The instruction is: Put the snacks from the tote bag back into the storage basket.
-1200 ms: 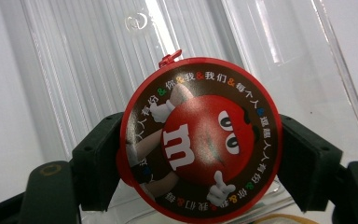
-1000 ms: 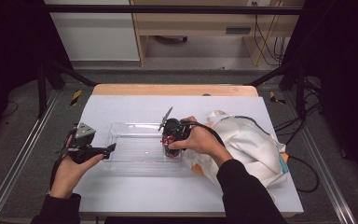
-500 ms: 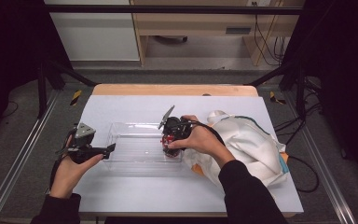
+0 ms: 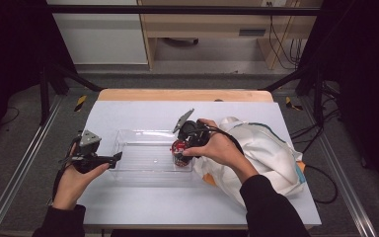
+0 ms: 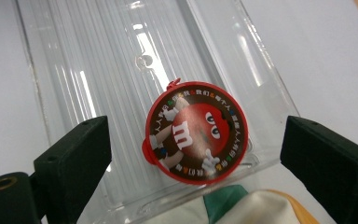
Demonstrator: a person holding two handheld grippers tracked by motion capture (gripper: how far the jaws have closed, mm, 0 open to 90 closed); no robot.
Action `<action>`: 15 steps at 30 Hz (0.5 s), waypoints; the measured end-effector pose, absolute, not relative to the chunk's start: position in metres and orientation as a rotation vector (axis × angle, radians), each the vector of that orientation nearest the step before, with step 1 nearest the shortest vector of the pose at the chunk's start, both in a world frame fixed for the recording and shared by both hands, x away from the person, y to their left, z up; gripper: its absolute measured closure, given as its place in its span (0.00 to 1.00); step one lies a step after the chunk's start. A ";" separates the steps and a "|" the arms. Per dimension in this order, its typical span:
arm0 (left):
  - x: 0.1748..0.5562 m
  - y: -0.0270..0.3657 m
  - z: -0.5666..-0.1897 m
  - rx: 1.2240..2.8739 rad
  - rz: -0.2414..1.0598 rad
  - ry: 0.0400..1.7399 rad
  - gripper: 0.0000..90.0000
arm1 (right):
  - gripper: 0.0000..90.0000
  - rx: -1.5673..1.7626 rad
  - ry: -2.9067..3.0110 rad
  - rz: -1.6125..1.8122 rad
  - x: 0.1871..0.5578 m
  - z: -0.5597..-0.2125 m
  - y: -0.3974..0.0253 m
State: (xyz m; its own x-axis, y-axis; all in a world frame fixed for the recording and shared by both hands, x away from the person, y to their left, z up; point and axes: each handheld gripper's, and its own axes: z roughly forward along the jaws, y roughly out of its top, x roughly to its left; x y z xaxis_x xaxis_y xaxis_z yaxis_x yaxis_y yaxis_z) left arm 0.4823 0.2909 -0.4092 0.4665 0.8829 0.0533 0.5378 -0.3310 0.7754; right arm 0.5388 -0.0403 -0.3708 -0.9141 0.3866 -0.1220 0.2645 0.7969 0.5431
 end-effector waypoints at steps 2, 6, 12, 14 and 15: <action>0.482 0.291 -0.409 2.012 0.622 1.178 0.07 | 0.10 0.519 2.738 0.804 0.534 -0.367 -0.046; 0.481 0.291 -0.408 2.009 0.629 1.176 0.07 | 0.10 0.562 2.684 0.863 0.524 -0.360 -0.061; 0.481 0.290 -0.408 2.000 0.632 1.176 0.07 | 0.09 0.648 2.610 0.937 0.513 -0.355 -0.087; 0.481 0.290 -0.408 2.005 0.633 1.176 0.07 | 0.09 0.672 2.591 0.954 0.511 -0.355 -0.096; 0.481 0.290 -0.409 2.004 0.632 1.176 0.07 | 0.09 0.682 2.584 0.964 0.509 -0.355 -0.100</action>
State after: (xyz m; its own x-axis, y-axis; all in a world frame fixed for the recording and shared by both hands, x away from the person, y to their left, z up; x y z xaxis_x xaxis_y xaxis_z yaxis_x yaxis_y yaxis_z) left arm 0.4809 0.2896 -0.4085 0.4639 0.8843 0.0536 0.5326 -0.3268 0.7807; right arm 0.5093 -0.0996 -0.3549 -0.8427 0.5270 -0.1096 0.3264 0.6622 0.6746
